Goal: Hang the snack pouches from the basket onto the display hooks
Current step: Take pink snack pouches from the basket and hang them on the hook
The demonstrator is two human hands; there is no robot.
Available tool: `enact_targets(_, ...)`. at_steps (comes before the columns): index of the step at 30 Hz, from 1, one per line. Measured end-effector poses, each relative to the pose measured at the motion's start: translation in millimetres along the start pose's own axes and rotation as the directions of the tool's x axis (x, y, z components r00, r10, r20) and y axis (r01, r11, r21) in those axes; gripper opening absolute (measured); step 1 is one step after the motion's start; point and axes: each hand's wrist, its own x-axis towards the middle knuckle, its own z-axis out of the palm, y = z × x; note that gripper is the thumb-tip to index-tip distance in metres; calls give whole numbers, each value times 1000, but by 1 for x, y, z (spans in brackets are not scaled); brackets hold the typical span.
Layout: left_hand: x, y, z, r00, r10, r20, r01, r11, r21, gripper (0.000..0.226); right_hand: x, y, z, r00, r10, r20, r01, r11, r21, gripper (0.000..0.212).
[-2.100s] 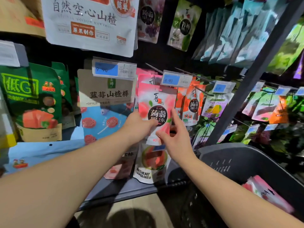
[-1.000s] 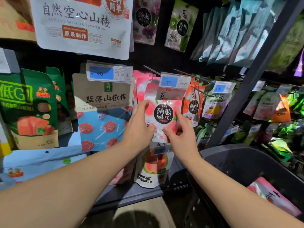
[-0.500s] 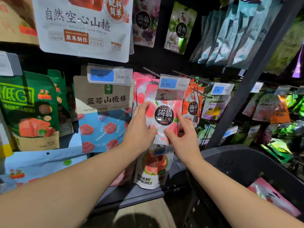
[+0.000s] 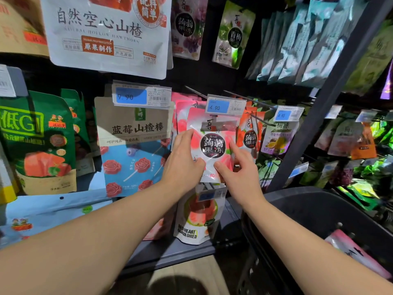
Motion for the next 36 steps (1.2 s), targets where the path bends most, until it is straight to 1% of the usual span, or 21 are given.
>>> enact_targets(4, 6, -3, 6, 999, -38, 20, 37, 998, 45, 69, 10, 6, 6, 1000, -4, 24, 5, 999, -37, 73)
enact_targets(6, 9, -9, 13, 995, -83, 54, 78, 993, 92, 78, 19, 13, 12, 1000, -20, 24, 22, 996, -82, 73)
enact_targets(8, 14, -15, 21, 991, -115, 66, 103, 981, 161, 90, 29, 21, 19, 1000, -3, 21, 6, 993, -117, 77)
enact_targets(10, 20, -20, 30, 992, -124, 36, 112, 966, 233, 95, 36, 32, 25, 999, 9, 35, -4, 990, -144, 79)
enact_targets(12, 28, -24, 39, 992, -123, -4, 120, 953, 277, 97, 43, 39, 32, 999, -22, 37, 29, 982, -188, 70)
enact_targets(13, 32, -26, 43, 992, -126, -20, 126, 947, 296, 98, 47, 42, 36, 999, -34, 31, 40, 978, -203, 70)
enact_targets(17, 50, -36, 57, 987, -134, -84, 156, 914, 373, 104, 67, 52, 54, 1000, 10, 25, -5, 980, -198, 92)
enact_targets(19, 58, -40, 63, 985, -135, -111, 168, 906, 388, 104, 79, 58, 64, 1000, 5, 19, -1, 984, -181, 96)
enact_targets(21, 65, -43, 67, 981, -135, -141, 180, 905, 386, 106, 90, 66, 74, 1000, -21, 20, 23, 992, -123, 98)
enact_targets(24, 75, -52, 70, 978, -148, -146, 193, 906, 376, 109, 102, 78, 86, 998, -37, 58, 41, 997, -64, 98)
enact_targets(26, 81, -60, 73, 978, -135, -160, 188, 903, 386, 106, 111, 86, 93, 995, -56, 87, 57, 998, -11, 96)
enact_targets(28, 87, -68, 75, 975, -119, -189, 186, 900, 394, 101, 119, 88, 99, 994, -31, 107, 28, 999, 31, 94)
enact_targets(30, 93, -73, 78, 971, -118, -209, 195, 896, 398, 101, 127, 88, 103, 993, -50, 111, 41, 996, 84, 98)
enact_targets(32, 100, -76, 79, 967, -121, -222, 205, 891, 405, 102, 130, 89, 105, 993, -75, 95, 72, 997, 37, 94)
enact_targets(34, 107, -76, 80, 964, -145, -223, 227, 885, 407, 105, 132, 85, 104, 993, -66, 97, 66, 998, 1, 85)
enact_targets(36, 112, -75, 80, 959, -177, -221, 255, 881, 398, 111, 135, 84, 106, 993, -48, 109, 56, 995, -76, 83)
